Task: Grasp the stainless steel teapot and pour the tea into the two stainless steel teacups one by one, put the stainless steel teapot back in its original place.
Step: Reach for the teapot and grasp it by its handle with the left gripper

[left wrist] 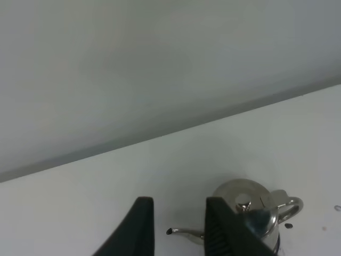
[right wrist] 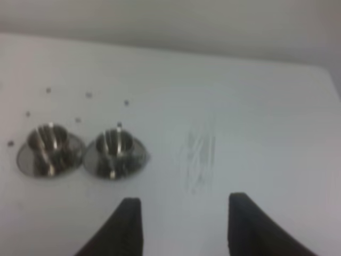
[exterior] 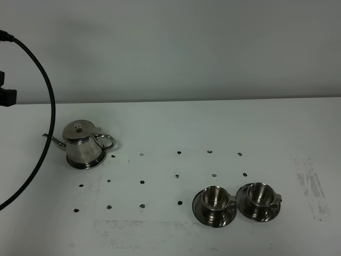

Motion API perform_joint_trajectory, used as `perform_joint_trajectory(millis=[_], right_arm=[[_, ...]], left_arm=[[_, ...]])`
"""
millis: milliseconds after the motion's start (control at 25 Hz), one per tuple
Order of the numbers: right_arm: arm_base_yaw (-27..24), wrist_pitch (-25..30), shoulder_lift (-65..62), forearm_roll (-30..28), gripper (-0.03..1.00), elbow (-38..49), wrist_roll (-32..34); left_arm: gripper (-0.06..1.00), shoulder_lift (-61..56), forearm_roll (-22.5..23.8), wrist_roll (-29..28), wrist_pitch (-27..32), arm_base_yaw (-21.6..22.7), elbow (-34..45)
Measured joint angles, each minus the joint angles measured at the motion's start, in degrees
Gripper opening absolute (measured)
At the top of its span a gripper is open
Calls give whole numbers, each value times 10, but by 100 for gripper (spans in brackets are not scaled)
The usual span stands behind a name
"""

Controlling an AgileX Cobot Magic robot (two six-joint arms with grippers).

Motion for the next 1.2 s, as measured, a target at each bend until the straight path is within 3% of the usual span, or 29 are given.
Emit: perform_joint_trajectory(millis=[200,600,880,1000,1200], right_arm=[[0,33,-1,-2,39,20,10],[-3,35,-1,-6,36,21,16],[-79,35,-1,-6,33,21,16],[-88,35,-1,-6,32,21,16],[-88,35,-1,-6,29,21,17]], left_arm=[[30,0,0,0,-7,0,0],[30,0,1,0,-44,0,5],[30,16,1,0,-44,0,5],[30,27,1,0,-44,0,5],[30,59,2,26,30,-17,-39]])
